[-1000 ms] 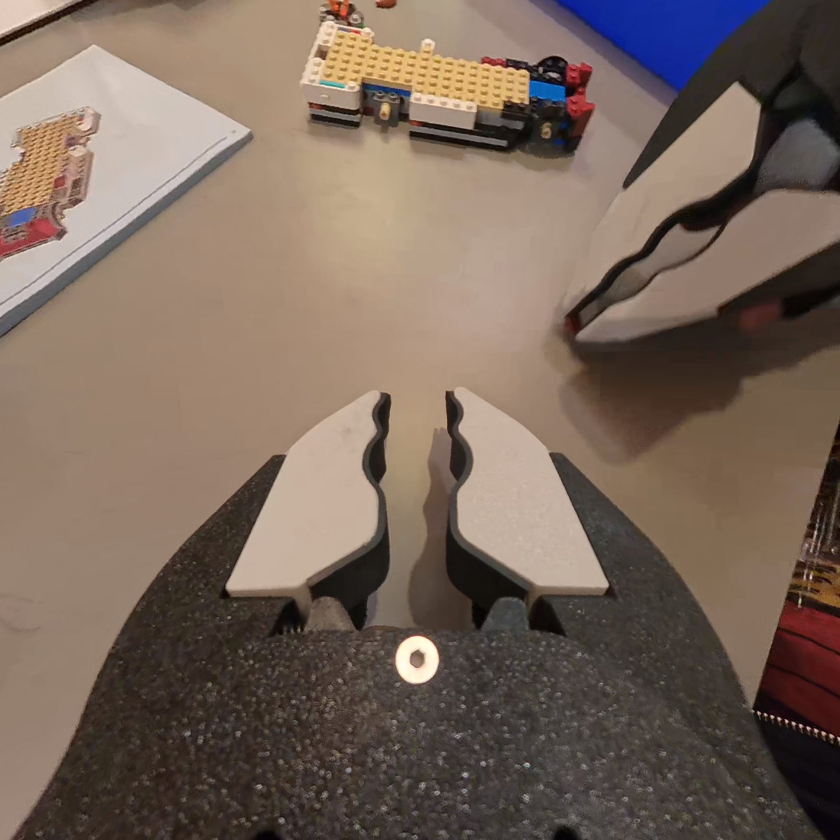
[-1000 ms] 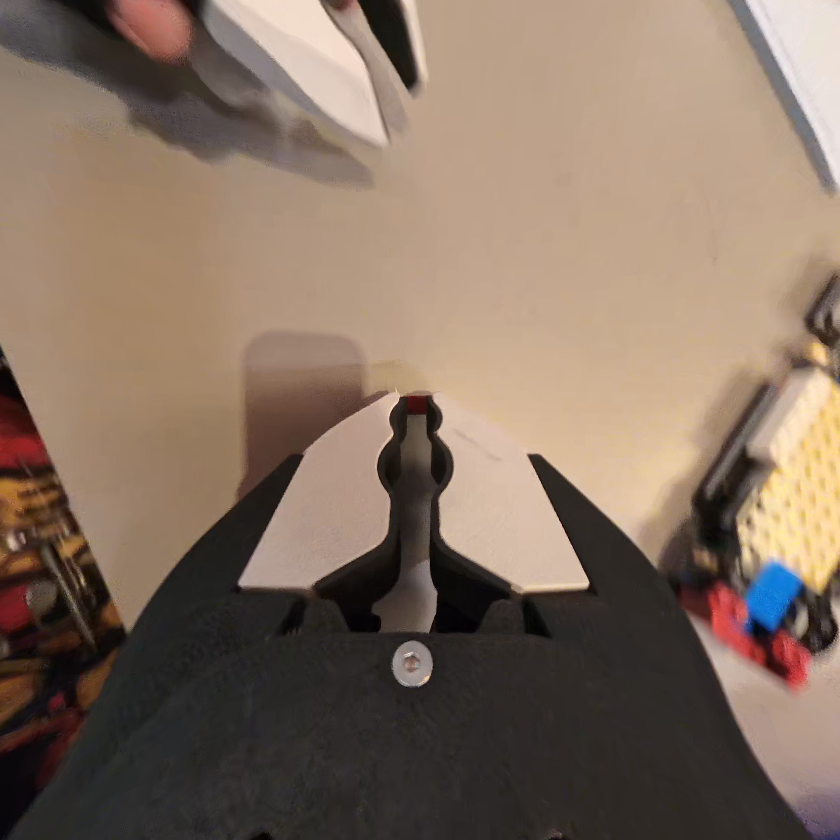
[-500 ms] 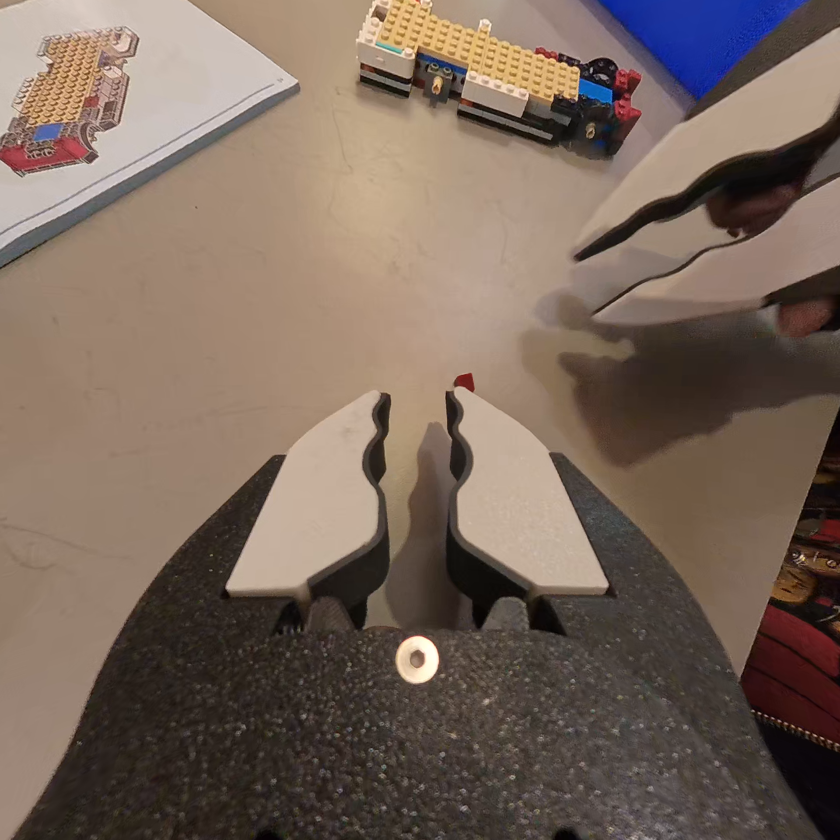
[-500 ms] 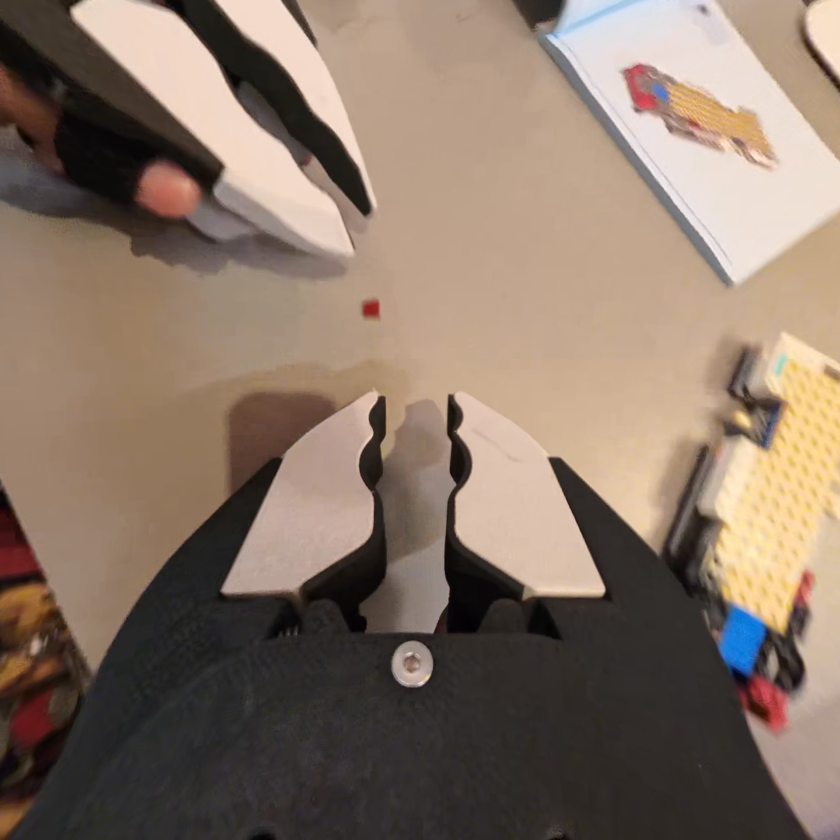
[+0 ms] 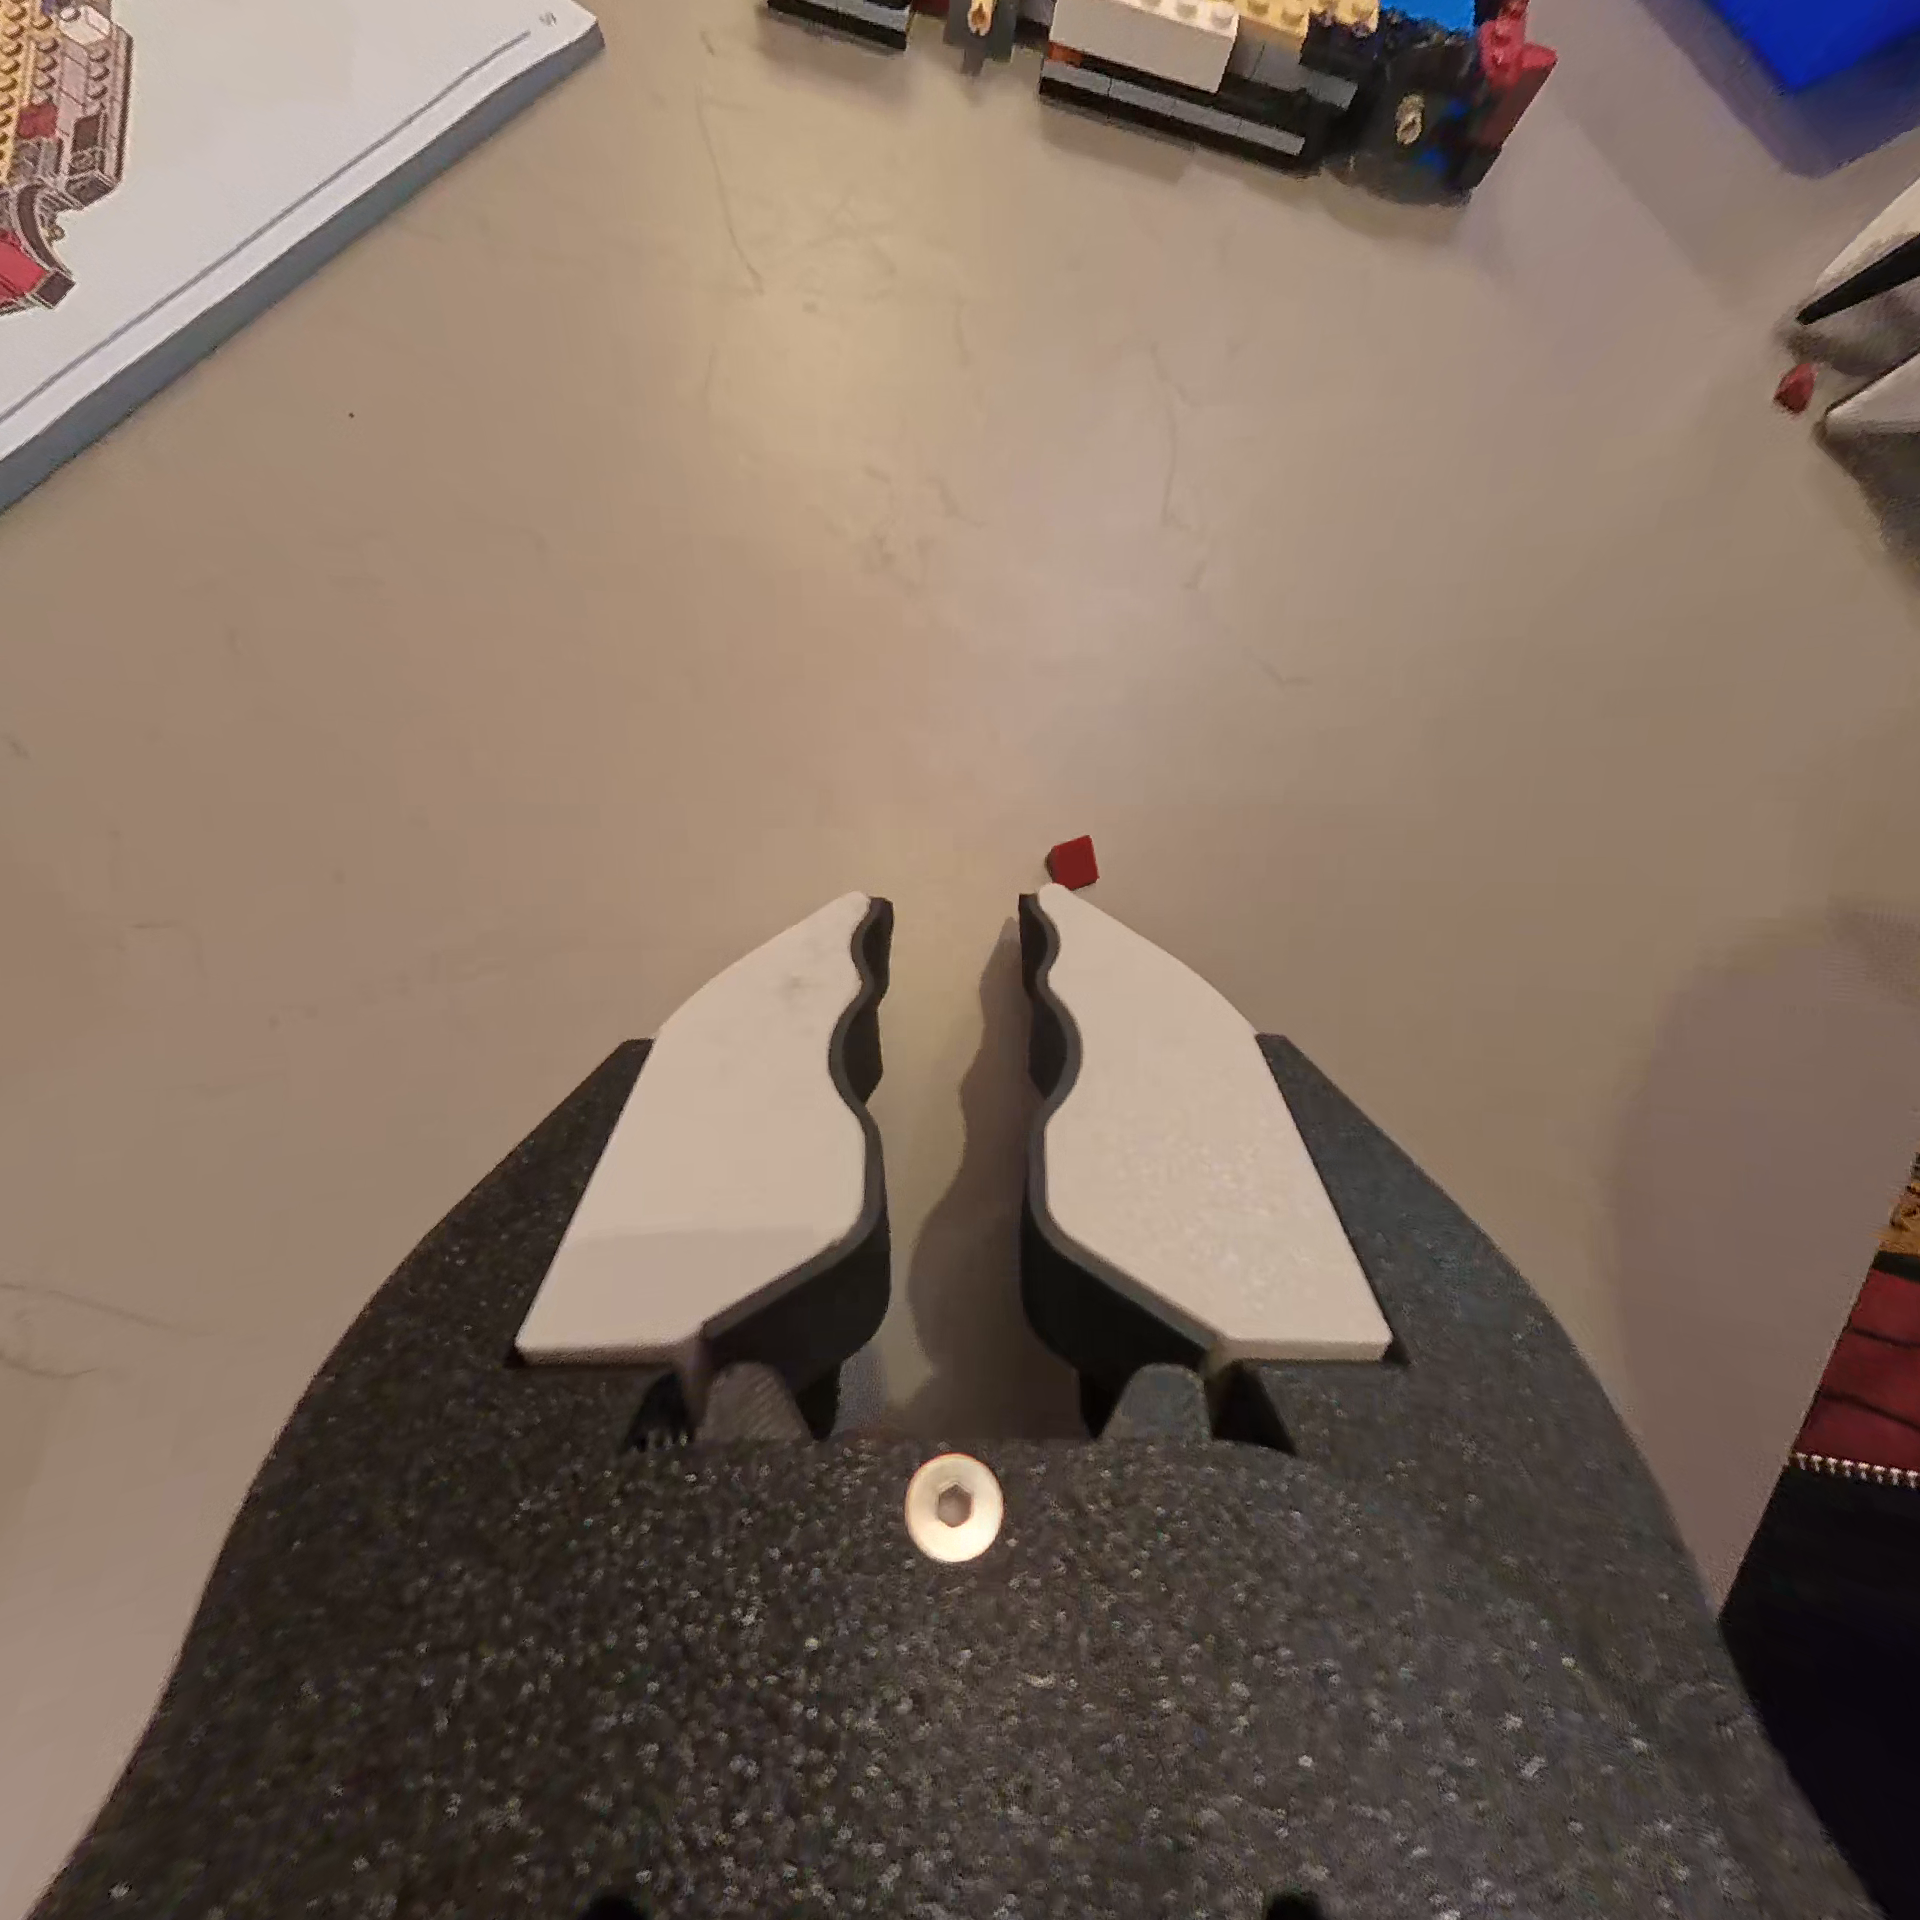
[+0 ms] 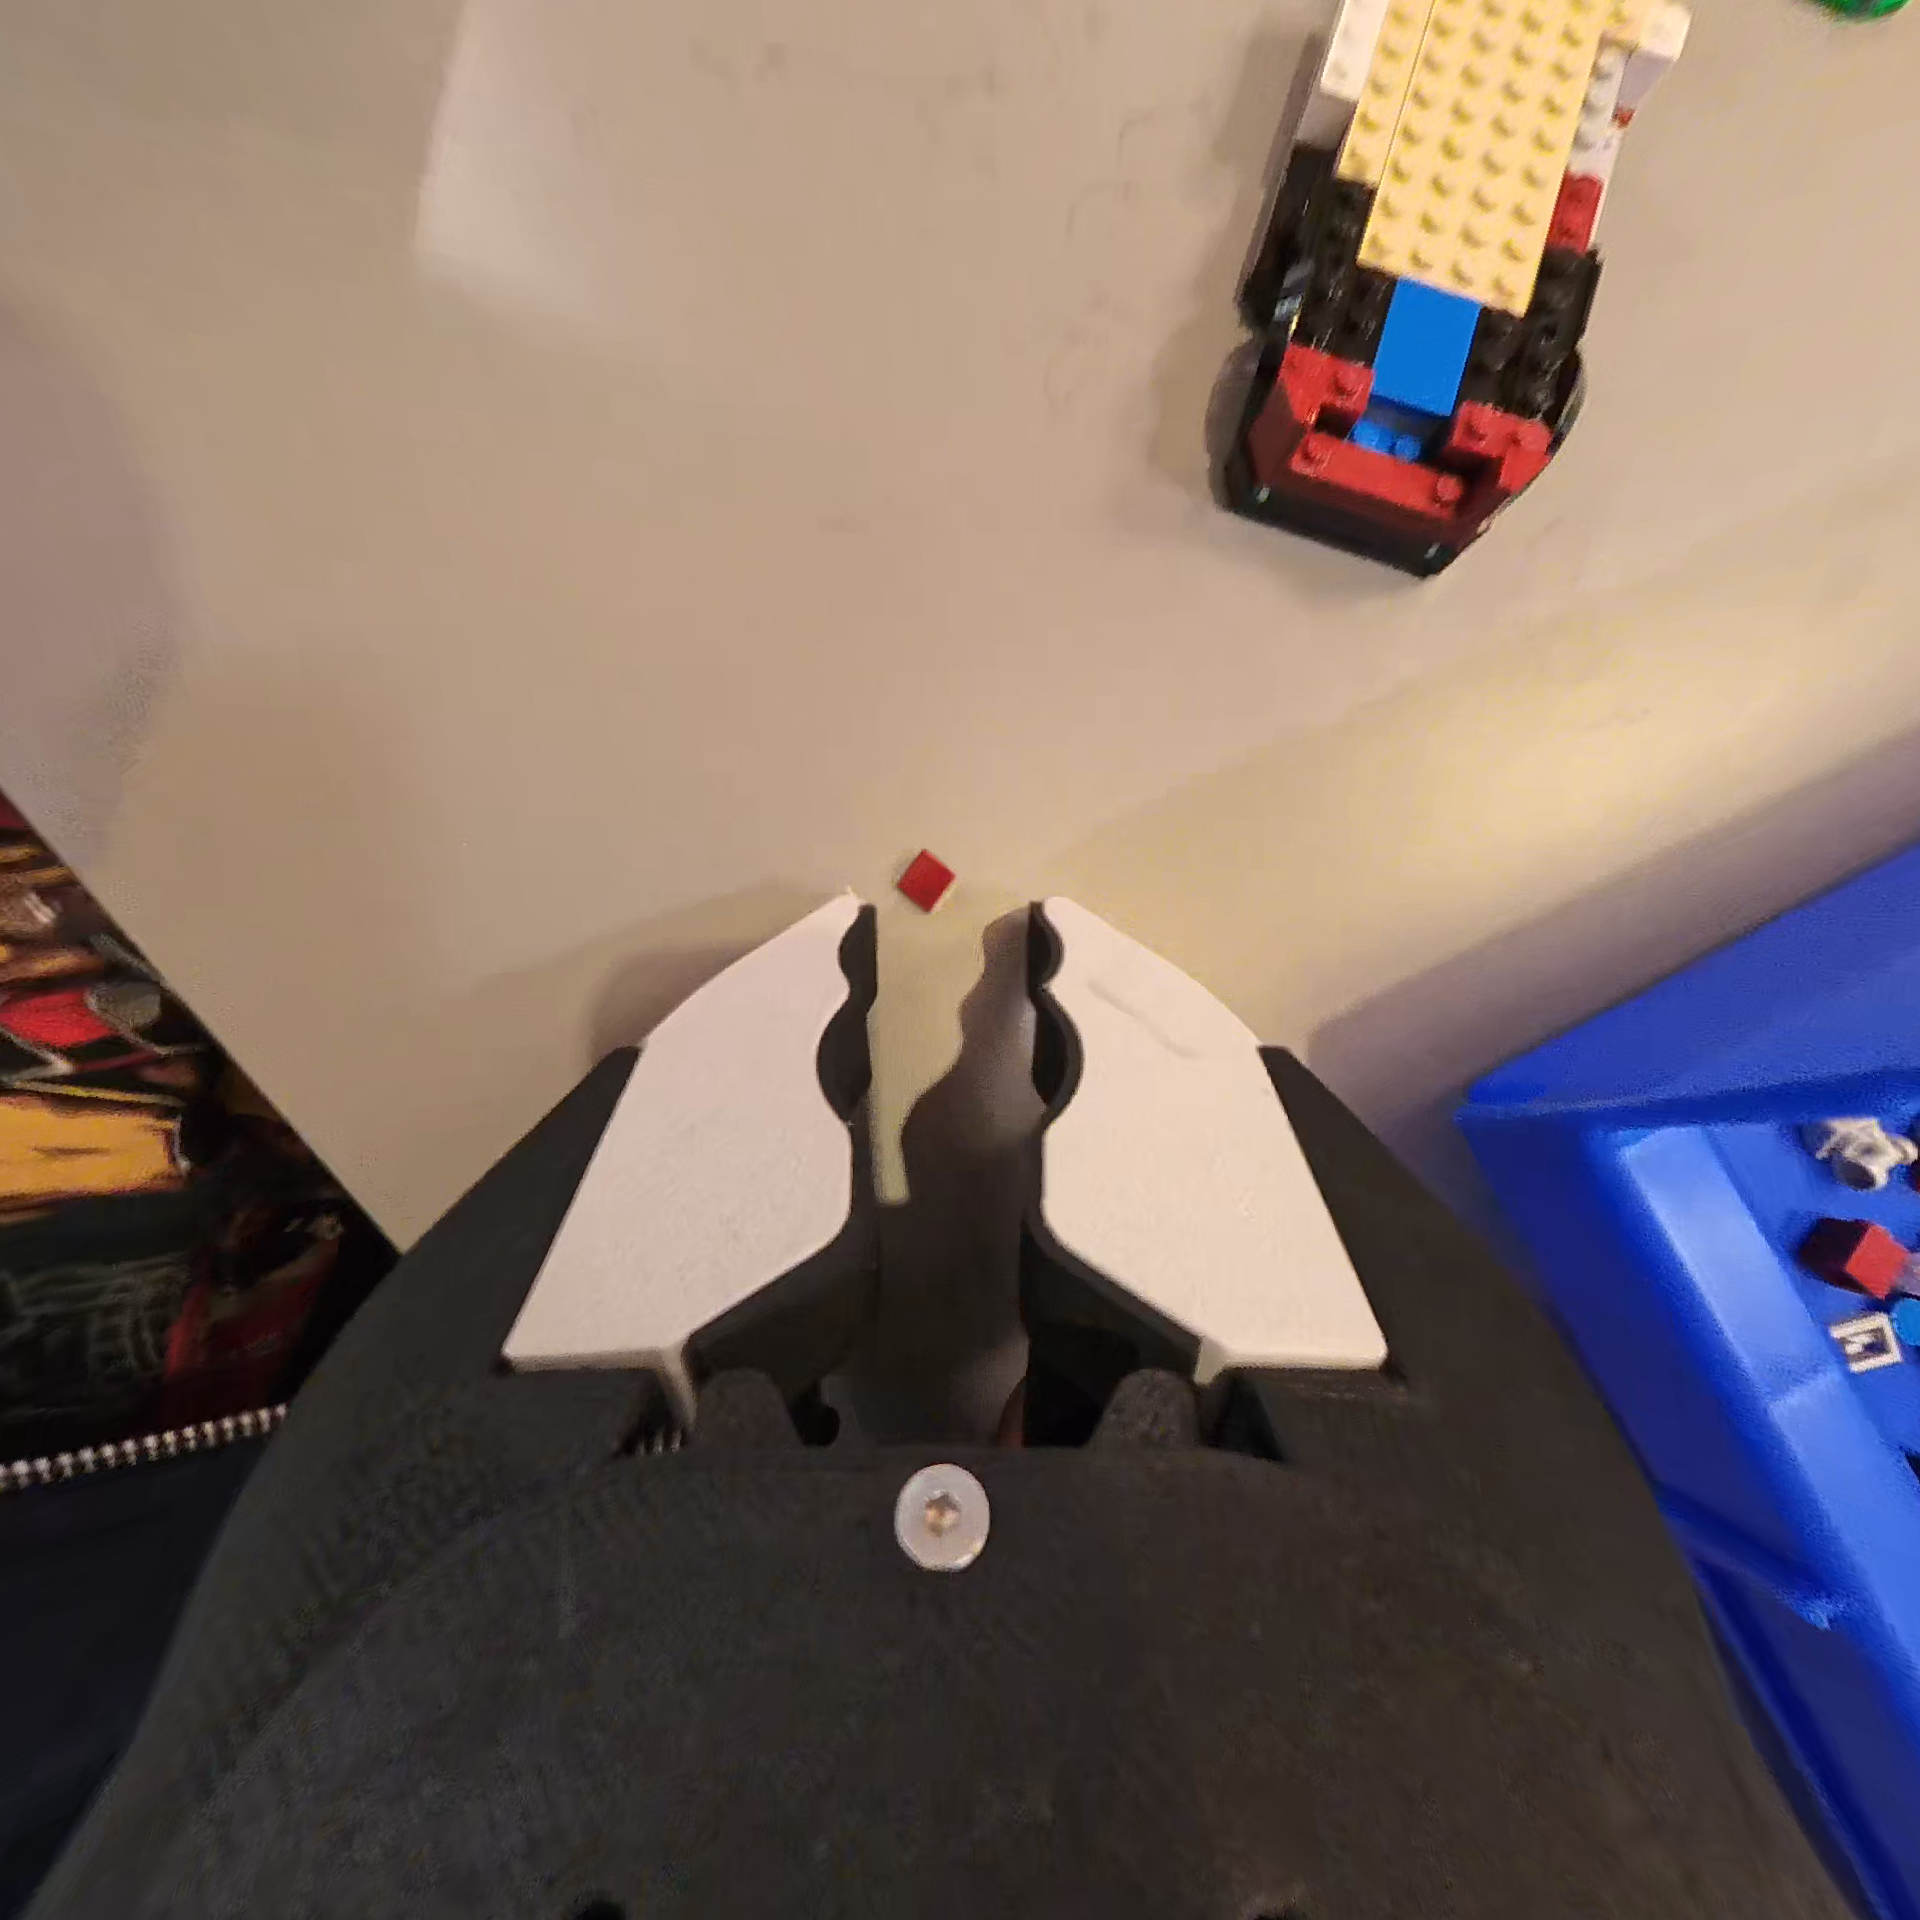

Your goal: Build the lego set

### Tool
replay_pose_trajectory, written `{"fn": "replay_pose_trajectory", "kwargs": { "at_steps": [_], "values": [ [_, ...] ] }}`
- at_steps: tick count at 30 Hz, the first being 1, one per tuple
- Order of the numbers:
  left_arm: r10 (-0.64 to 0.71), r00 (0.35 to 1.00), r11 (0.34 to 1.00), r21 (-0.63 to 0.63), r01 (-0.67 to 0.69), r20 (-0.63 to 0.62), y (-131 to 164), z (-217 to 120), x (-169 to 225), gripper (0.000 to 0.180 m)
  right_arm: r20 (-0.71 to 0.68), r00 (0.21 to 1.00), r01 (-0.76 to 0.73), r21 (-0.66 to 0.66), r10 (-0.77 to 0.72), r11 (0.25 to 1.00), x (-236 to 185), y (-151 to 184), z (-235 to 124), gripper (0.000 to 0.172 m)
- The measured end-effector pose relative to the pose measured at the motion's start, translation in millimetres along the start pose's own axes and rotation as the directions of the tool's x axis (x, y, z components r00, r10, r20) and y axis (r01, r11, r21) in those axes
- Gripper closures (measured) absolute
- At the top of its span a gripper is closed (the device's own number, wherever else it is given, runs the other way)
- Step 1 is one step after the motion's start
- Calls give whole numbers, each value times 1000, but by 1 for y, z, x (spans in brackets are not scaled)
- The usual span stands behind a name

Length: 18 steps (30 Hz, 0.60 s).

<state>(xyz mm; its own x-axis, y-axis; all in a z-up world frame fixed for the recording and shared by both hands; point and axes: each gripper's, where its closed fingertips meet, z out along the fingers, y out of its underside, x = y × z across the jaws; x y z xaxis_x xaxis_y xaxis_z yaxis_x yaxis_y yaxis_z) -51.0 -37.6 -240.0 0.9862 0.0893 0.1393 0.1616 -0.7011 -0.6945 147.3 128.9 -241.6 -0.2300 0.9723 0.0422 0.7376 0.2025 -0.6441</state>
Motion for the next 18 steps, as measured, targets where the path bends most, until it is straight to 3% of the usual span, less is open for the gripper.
{"fn": "replay_pose_trajectory", "kwargs": {
  "at_steps": [4,10,18],
  "values": [
    [9,1000,1000,-6,-8,24,1,1,-1,156,52,998,15,10,-16,1000,-3,-4,5,162],
    [-2,999,1000,-7,2,44,0,1,-4,157,93,994,58,20,-59,998,-10,-19,16,163],
    [-37,999,998,44,35,39,-4,-4,-7,157,185,957,214,79,-226,974,-62,-96,70,171]
  ]
}}
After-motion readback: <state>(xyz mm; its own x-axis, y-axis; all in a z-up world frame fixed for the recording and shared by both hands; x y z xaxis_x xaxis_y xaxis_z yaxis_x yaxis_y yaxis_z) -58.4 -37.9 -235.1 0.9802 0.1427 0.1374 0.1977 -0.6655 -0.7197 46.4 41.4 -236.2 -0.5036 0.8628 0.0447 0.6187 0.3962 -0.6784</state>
